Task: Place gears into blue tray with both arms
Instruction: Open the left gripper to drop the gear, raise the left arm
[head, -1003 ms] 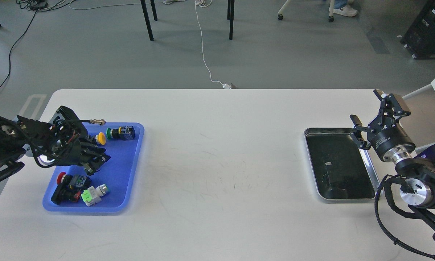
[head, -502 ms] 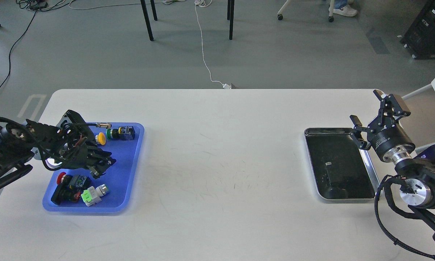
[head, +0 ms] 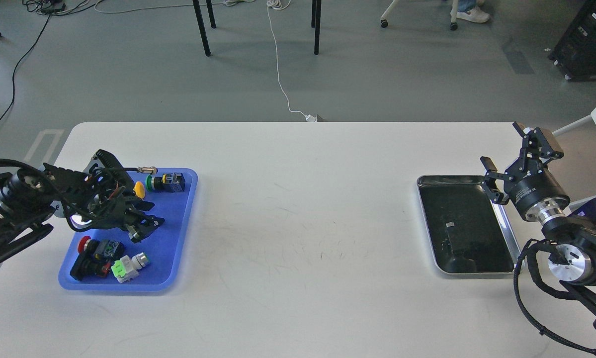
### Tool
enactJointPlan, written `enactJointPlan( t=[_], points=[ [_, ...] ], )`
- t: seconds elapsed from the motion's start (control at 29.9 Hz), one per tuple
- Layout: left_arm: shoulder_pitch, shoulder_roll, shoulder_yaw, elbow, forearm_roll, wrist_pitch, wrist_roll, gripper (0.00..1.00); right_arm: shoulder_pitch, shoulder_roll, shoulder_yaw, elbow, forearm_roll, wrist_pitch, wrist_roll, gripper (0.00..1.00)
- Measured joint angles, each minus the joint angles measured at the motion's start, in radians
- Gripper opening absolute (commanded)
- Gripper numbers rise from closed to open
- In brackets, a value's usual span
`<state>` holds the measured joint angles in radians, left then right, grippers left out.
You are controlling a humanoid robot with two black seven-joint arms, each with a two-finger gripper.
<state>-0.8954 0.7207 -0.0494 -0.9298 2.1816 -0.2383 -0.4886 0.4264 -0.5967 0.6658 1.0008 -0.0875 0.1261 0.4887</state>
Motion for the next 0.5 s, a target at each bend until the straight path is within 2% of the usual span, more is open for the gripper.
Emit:
enactJointPlan(
  t=[0.13,0.27,0.37,0.5],
  points=[
    [-0.007,0.022,-0.061,-0.018,-0.009,0.011,0.0,0.87,0.0,0.0,0.0,0.001,0.0,0.0,0.0,0.98],
    [-0.023,0.064,-0.163,-0.098,-0.132,0.004,0.0,0.93,0.0,0.0,-0.003,-0.002,0.0,-0.001,0.0,0.98],
    [-0.031,0.082,-0.221,-0.172,-0.322,0.002,0.0,0.97,0.0,0.001,-0.008,-0.002,-0.001,-0.002,0.0,0.98],
    [0.023,0.072,-0.26,-0.274,-0.698,0.04,0.0,0.98,0.001,0.003,-0.011,-0.002,-0.002,-0.003,0.0,0.99]
  ],
)
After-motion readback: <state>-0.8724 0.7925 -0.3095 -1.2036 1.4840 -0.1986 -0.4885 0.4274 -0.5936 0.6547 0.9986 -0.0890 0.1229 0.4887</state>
